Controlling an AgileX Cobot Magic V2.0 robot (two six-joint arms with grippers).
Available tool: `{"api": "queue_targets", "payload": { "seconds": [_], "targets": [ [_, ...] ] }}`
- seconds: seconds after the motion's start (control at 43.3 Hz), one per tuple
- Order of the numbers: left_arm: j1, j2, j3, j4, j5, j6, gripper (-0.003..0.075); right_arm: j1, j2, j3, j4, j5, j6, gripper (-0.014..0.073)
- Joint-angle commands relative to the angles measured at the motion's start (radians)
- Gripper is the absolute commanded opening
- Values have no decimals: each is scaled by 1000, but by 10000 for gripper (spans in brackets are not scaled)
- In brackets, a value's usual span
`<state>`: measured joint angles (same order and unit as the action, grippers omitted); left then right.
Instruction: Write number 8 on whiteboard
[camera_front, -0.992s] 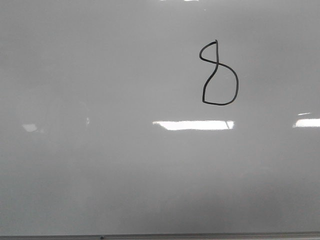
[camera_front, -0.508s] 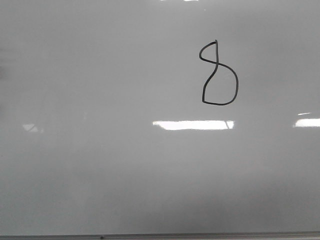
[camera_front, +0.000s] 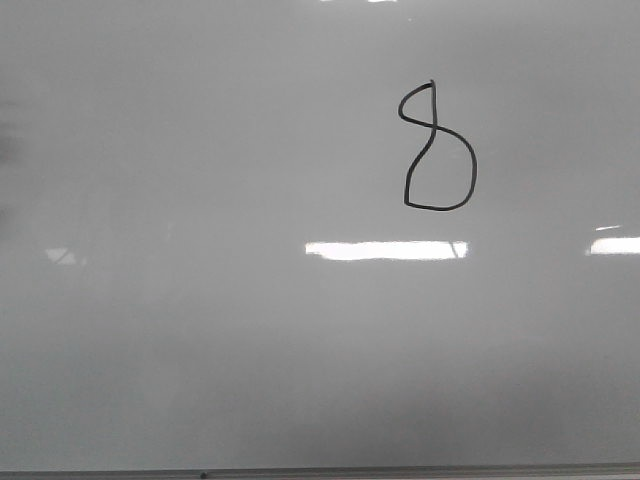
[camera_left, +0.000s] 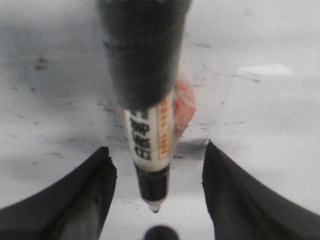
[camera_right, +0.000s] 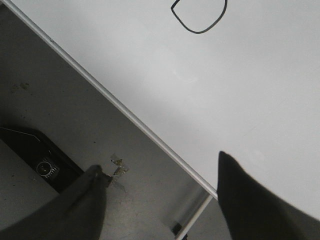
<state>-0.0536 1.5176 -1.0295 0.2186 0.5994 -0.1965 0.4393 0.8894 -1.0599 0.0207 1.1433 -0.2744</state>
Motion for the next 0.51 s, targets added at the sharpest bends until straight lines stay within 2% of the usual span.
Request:
{"api": "queue_targets", "payload": {
  "seconds": [0.0, 0.162, 0.3, 0.485],
  "targets": [
    [2, -87, -27, 18, 0, 14, 399, -6, -33, -23, -9, -52, 76, 497],
    [-14, -220, -27, 11, 89, 65, 399, -6, -80, -23, -11, -55, 214, 497],
    [-68, -365, -27, -24, 204, 133, 399, -6, -127, -23, -11, -71, 229, 497],
    [-151, -573, -25, -260, 290, 313, 399, -6, -200, -5, -11, -72, 230, 497]
  ]
}}
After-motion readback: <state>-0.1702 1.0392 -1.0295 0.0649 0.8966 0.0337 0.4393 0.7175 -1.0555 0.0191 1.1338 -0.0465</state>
